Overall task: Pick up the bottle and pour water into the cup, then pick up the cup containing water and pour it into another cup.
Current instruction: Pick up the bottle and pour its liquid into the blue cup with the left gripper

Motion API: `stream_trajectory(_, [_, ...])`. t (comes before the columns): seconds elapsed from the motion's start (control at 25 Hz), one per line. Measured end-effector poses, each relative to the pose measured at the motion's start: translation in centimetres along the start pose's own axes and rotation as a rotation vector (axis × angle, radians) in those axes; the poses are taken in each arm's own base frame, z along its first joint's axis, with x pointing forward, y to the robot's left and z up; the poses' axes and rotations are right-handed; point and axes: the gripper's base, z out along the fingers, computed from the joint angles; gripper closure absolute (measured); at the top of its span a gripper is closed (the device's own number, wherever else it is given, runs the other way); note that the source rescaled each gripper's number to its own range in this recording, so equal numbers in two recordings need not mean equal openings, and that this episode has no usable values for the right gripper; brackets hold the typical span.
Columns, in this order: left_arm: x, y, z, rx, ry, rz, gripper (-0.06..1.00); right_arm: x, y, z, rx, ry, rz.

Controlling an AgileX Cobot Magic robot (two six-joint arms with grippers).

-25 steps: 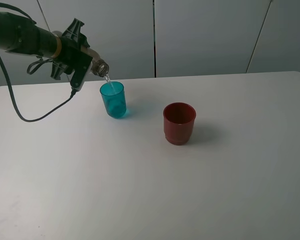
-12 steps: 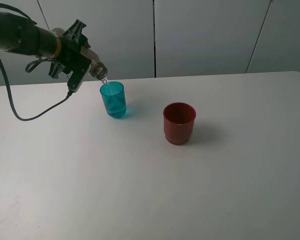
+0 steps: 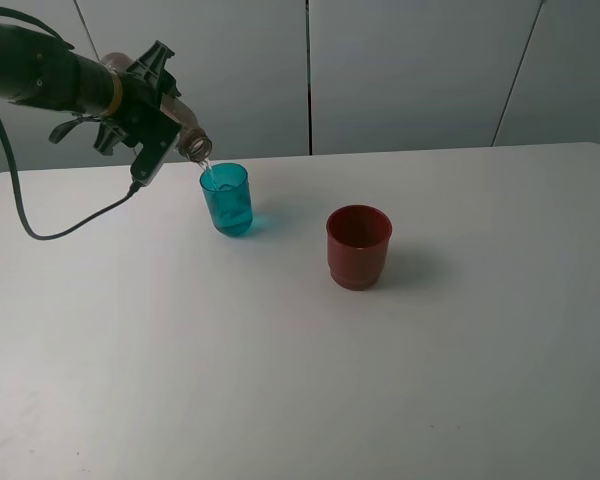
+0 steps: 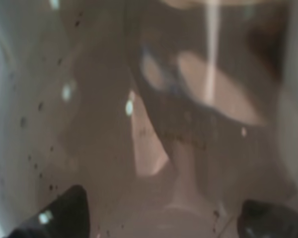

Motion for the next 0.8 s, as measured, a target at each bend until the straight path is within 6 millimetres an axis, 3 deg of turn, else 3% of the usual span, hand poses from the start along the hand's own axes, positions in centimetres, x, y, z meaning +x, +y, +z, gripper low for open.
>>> stream_trajectory(0.8, [-0.25, 0.13, 0.0, -0.016, -0.027, 0.097, 0.91, 0.0, 0.0, 0.0, 0.0, 0.0, 0.006])
